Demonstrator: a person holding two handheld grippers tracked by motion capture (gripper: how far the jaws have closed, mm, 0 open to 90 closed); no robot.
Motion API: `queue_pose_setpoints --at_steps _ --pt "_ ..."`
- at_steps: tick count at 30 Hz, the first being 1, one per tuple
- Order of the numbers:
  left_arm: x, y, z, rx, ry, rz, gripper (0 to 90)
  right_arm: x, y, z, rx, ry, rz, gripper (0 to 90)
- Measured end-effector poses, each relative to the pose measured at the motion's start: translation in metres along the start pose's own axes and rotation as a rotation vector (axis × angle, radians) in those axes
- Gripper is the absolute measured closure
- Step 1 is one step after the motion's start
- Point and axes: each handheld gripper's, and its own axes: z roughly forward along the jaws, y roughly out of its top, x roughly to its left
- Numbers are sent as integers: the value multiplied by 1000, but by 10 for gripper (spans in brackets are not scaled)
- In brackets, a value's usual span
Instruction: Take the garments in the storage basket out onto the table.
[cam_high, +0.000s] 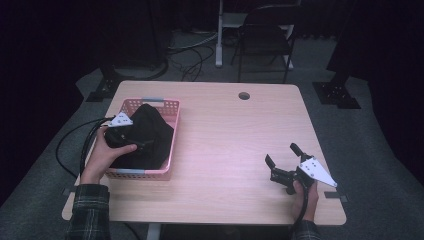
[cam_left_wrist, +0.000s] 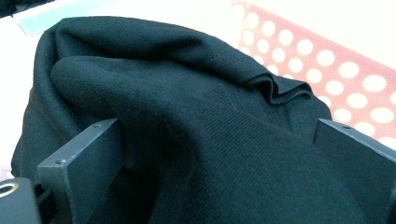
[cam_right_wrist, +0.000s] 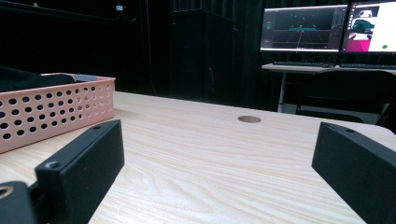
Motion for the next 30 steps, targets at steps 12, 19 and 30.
queue_pose_setpoints --at_steps 12,19,30 --pt "0 -2 7 60 9 -3 29 0 0 0 0 0 0 19" --pt "1 -3 11 95 17 -8 29 0 0 0 0 1 0 19" --pt "-2 -4 16 150 34 9 28 0 0 0 0 1 0 19"
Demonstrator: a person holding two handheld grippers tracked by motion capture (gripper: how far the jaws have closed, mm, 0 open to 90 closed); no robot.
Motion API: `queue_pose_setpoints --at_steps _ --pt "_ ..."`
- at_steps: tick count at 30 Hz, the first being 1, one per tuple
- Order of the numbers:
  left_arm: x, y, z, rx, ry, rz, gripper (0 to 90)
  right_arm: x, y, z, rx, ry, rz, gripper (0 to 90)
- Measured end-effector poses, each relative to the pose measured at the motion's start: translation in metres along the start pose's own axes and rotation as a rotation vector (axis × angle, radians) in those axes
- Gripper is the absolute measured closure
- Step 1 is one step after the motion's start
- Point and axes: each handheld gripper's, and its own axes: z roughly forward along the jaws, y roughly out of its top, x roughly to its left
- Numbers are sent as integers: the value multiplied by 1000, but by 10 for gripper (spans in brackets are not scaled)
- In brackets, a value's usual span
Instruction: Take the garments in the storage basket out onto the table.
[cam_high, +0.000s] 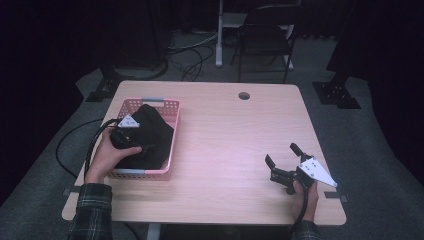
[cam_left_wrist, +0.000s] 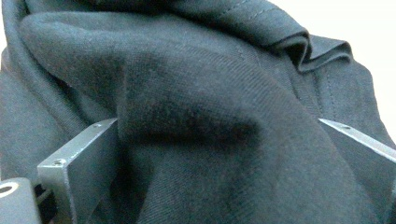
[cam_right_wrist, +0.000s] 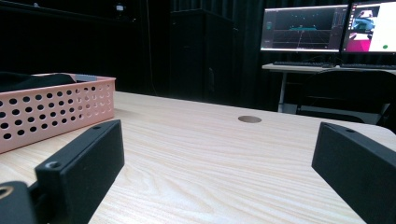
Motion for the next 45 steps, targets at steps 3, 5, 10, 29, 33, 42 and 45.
queue_pose_setpoints --at_steps 3,5,10,29,33,42,45 --pt "0 0 2 20 6 -1 28 0 0 0 0 0 0 19" --pt "0 0 3 29 7 0 25 0 0 0 0 0 0 19" --pt "-1 0 5 45 18 4 8 0 0 0 0 0 0 19" --pt "-4 1 10 92 35 33 3 0 0 0 0 0 0 19" --pt "-5 1 10 101 32 40 72 0 0 0 0 0 -1 19" --pt "-8 1 7 87 21 64 275 0 0 0 0 0 0 19" --pt "-9 0 6 78 15 64 327 0 0 0 0 0 0 19"
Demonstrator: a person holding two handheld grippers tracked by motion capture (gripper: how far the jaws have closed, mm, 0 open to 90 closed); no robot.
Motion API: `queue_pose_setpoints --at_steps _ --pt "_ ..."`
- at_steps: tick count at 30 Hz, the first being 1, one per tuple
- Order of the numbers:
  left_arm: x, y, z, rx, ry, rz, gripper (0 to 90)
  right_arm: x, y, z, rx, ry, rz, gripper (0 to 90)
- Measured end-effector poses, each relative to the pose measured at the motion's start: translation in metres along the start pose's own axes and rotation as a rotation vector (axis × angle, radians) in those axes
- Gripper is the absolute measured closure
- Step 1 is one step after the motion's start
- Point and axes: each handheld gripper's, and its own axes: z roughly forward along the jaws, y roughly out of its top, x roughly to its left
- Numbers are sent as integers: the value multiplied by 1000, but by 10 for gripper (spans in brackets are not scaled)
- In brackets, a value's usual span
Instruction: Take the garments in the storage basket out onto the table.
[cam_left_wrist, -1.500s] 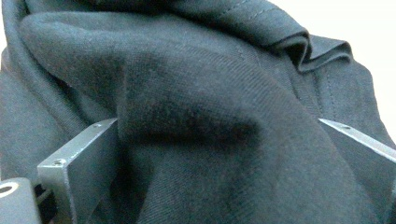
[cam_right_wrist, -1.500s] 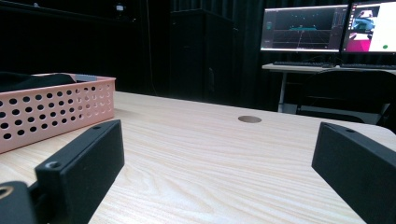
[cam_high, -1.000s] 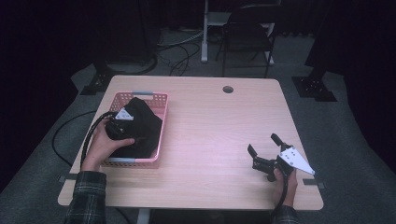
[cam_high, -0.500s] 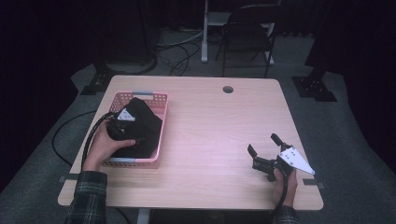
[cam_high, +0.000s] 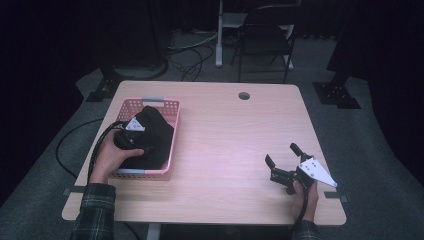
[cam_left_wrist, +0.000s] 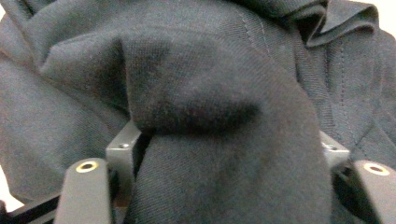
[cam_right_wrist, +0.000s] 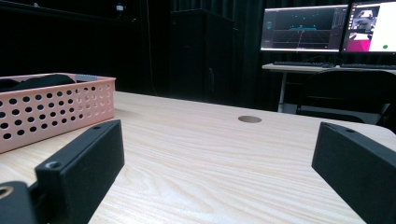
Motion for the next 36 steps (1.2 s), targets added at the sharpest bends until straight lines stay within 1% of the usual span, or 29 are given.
queue_pose_setpoints --at_steps 6,10,12,15,19,20,24,26,29,33,36 --pt "0 0 -1 -12 -5 -5 408 0 0 0 0 0 -1 19" --pt "0 -1 -3 -21 -4 -24 468 0 0 0 0 1 0 19" --pt "0 -1 -4 -24 -2 -27 487 0 0 0 0 1 0 19" --pt "2 -3 -6 -42 0 -49 527 0 0 0 0 1 0 19" --pt "1 -4 -7 -49 3 -57 566 0 0 0 0 1 0 19" --pt "1 -4 -8 -48 3 -53 574 0 0 0 0 1 -1 19" --pt "2 -3 -9 -49 -8 -76 584 0 0 0 0 1 0 19" --pt "2 -2 -10 -52 -24 -73 586 0 0 0 0 2 0 19" --pt "2 -2 -11 -55 -25 -75 586 0 0 0 0 2 0 19" --pt "4 -2 -14 -70 -33 -78 585 0 0 0 0 4 1 19" --pt "5 -2 -17 -99 -48 -90 586 0 0 0 0 4 0 19"
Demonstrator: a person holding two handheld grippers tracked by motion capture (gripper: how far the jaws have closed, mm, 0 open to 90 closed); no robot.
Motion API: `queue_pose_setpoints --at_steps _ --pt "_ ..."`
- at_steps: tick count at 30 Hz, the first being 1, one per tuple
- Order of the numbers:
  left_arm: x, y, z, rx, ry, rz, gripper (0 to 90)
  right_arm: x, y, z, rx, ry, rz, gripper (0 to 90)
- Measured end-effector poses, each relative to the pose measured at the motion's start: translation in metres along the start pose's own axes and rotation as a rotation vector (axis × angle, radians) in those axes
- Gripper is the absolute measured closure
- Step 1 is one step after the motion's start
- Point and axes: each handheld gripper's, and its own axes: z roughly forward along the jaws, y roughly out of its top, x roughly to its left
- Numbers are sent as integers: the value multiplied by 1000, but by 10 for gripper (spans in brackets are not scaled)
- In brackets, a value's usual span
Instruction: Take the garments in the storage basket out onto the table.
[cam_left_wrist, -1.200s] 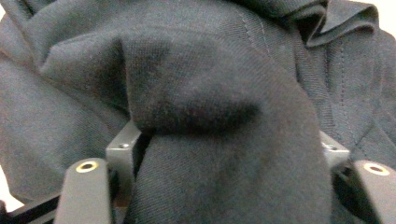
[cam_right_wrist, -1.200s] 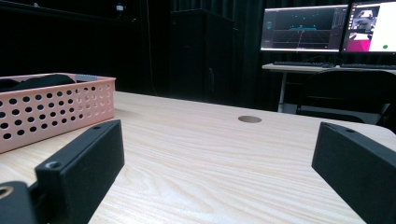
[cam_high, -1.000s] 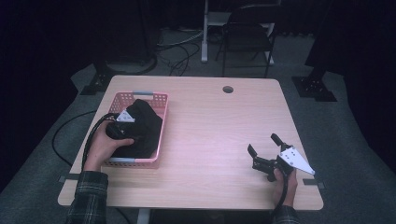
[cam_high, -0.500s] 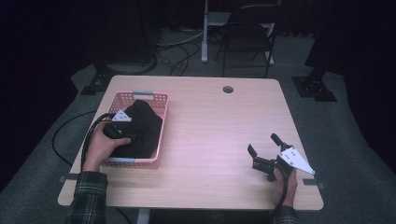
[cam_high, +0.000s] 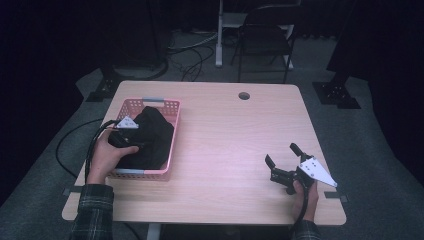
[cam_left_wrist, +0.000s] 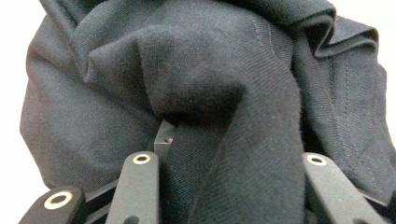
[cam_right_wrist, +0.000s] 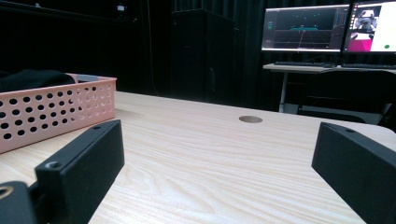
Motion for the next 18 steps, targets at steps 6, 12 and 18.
queue_pose_setpoints --at_steps 6,12,18 --pt "2 1 -6 -45 -24 -29 585 0 0 0 0 0 0 19" --pt "5 3 -15 -113 -40 -51 585 0 0 0 0 0 0 19" --pt "6 5 -26 -193 -50 -70 585 0 0 0 0 0 0 19"
